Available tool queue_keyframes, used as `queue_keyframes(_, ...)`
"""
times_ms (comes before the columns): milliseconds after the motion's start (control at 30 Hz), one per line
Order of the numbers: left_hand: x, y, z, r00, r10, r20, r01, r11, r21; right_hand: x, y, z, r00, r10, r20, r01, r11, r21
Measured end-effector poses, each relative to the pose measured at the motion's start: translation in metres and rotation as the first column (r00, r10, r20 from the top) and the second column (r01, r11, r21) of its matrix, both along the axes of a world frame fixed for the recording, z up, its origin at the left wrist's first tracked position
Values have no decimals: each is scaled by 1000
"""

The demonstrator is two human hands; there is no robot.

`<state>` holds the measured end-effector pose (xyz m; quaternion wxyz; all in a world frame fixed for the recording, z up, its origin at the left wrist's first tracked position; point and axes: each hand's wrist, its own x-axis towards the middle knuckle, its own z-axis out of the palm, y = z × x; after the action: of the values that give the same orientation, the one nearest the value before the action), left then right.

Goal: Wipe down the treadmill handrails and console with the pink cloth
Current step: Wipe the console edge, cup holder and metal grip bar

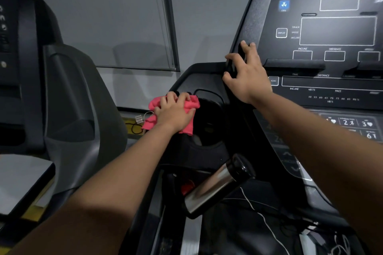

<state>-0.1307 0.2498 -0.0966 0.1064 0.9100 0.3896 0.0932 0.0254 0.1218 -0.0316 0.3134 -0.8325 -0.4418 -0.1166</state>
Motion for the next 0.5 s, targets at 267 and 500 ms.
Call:
queue_keyframes(267,27,12,3,989,115,97,-125,986,110,-1,0,0,1000,-4,-2,4,1000,3)
queue_keyframes(500,-6,-5,-3,999,-17,-34,20,998,64,-2,-1,1,1000,-2,-10,2,1000,-8)
